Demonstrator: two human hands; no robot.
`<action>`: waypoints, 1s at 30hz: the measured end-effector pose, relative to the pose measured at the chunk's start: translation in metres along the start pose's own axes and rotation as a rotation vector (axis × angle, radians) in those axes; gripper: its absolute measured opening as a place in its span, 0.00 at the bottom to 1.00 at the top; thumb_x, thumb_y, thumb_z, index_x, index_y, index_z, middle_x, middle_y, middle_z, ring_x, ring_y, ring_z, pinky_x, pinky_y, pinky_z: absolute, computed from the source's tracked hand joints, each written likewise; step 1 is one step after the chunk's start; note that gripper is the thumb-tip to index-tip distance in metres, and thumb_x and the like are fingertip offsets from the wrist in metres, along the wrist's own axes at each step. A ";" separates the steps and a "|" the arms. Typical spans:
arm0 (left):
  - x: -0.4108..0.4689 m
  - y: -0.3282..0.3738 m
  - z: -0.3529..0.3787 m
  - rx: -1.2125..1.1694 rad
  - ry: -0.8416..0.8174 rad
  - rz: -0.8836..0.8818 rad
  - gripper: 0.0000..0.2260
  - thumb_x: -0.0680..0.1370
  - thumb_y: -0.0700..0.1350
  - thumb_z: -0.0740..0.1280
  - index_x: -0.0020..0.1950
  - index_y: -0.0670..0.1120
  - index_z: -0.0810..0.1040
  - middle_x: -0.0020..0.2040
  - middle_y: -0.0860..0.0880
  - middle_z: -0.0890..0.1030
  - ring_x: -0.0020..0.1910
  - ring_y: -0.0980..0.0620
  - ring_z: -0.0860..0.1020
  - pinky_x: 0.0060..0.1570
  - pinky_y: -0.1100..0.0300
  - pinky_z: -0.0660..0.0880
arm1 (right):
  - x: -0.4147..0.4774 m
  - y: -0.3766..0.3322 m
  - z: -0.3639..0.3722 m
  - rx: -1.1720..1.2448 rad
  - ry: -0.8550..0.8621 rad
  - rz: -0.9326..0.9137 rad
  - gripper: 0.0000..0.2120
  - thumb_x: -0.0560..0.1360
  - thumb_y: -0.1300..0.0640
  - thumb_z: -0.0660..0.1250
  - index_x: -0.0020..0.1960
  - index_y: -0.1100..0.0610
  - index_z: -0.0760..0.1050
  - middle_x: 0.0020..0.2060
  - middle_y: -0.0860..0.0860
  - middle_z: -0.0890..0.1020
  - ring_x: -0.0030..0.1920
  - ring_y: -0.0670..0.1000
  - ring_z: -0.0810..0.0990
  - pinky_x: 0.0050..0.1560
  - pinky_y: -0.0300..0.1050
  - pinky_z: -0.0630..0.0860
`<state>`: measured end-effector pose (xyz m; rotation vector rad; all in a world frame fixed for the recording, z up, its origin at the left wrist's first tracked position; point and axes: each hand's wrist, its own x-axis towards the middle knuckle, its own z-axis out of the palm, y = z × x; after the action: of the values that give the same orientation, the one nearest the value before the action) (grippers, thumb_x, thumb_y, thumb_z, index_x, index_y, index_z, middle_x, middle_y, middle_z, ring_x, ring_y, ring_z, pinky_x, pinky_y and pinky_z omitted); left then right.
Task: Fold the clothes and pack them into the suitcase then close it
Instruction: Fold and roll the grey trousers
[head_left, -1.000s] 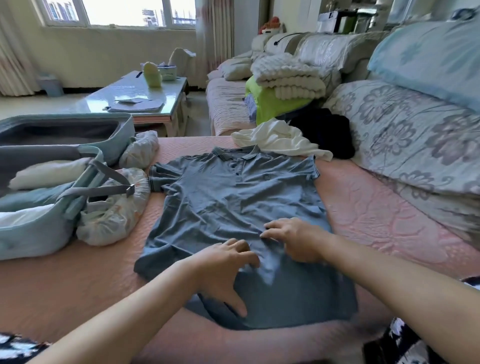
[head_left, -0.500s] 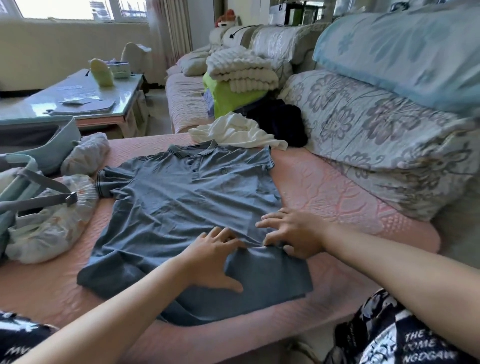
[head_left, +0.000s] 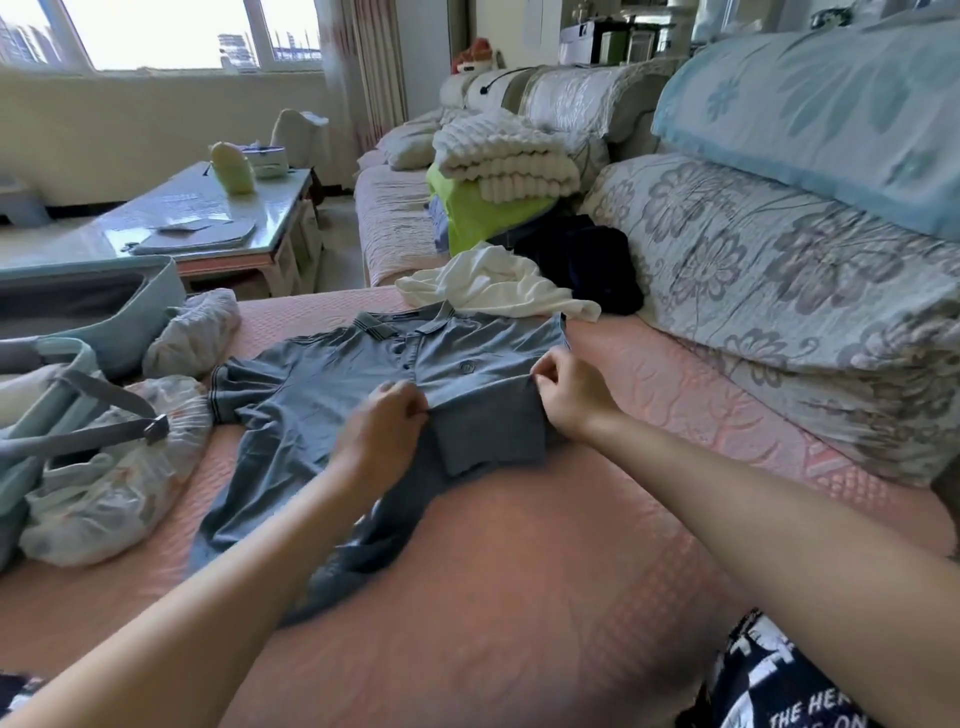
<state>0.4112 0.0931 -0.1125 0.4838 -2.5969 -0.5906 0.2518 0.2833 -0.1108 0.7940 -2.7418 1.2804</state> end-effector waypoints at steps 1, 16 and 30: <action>0.012 -0.001 -0.003 0.002 0.077 -0.022 0.05 0.78 0.39 0.66 0.48 0.50 0.79 0.50 0.49 0.79 0.46 0.45 0.77 0.42 0.55 0.73 | 0.008 -0.004 0.006 0.009 0.031 0.015 0.06 0.79 0.60 0.63 0.55 0.55 0.76 0.51 0.51 0.82 0.54 0.54 0.80 0.51 0.42 0.71; 0.028 -0.052 -0.013 0.371 -0.687 0.039 0.25 0.70 0.39 0.65 0.66 0.54 0.68 0.59 0.50 0.76 0.53 0.48 0.76 0.50 0.52 0.77 | 0.045 -0.014 0.073 -1.013 -0.448 -0.384 0.30 0.77 0.55 0.62 0.78 0.49 0.60 0.71 0.52 0.70 0.69 0.55 0.68 0.69 0.52 0.64; 0.111 -0.077 -0.028 0.230 -0.474 -0.004 0.14 0.67 0.29 0.55 0.36 0.49 0.68 0.35 0.52 0.72 0.32 0.52 0.66 0.29 0.60 0.64 | 0.116 -0.018 0.056 -0.699 -0.454 -0.085 0.14 0.77 0.41 0.64 0.56 0.49 0.76 0.56 0.49 0.79 0.54 0.53 0.79 0.49 0.48 0.78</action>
<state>0.3483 -0.0277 -0.0897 0.4642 -3.1387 -0.4501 0.1698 0.1825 -0.1094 1.1828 -3.0915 0.0674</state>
